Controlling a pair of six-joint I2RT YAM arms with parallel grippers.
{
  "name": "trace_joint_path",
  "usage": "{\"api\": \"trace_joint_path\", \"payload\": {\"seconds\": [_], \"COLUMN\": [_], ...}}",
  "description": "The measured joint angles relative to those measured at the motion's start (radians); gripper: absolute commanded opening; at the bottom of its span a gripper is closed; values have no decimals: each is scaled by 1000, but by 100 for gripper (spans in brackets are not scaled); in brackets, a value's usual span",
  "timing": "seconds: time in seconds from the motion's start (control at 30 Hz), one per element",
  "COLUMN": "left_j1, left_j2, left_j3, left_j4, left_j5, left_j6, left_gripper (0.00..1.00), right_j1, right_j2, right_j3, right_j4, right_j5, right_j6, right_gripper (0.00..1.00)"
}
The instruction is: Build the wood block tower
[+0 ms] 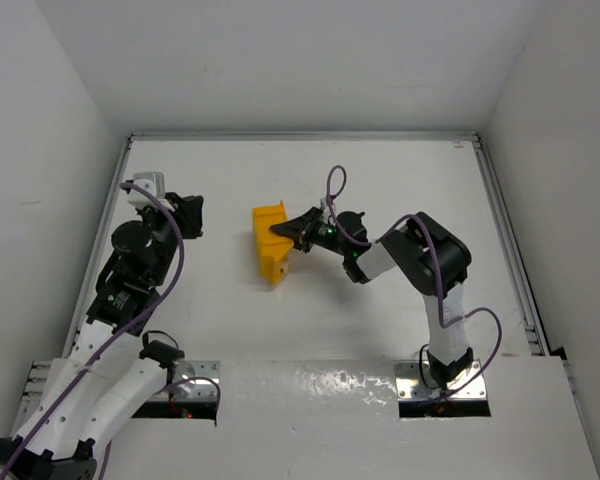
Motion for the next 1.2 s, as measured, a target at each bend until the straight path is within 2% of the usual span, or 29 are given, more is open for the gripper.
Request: {"api": "trace_joint_path", "payload": {"seconds": [0.13,0.27,0.4,0.77,0.97,1.1,1.2], "left_j1": [-2,-9,-30,-34,-35,-35,-35], "left_j2": [-4,-16,-29,-14,-5,-5,3], "left_j3": [0,0,0,0,0,0,0], "left_j4": [-6,-5,-4,-7,-7,-6,-3], "left_j5": [-8,-5,-31,-35,-32,-33,-27], "left_j6": [0,0,0,0,1,1,1], "left_gripper": [17,18,19,22,30,37,43], "right_j1": [19,43,77,89,74,80,74], "right_j2": [-26,11,-39,-19,-16,-86,-63], "right_j3": [-80,3,-89,-61,-34,-135,-93], "right_j4": [23,16,16,23,12,14,9], "right_j5": [32,38,56,84,80,96,78], "right_j6": [-13,11,-15,-8,4,-21,8], "right_gripper": [0,0,0,0,0,0,0]}}
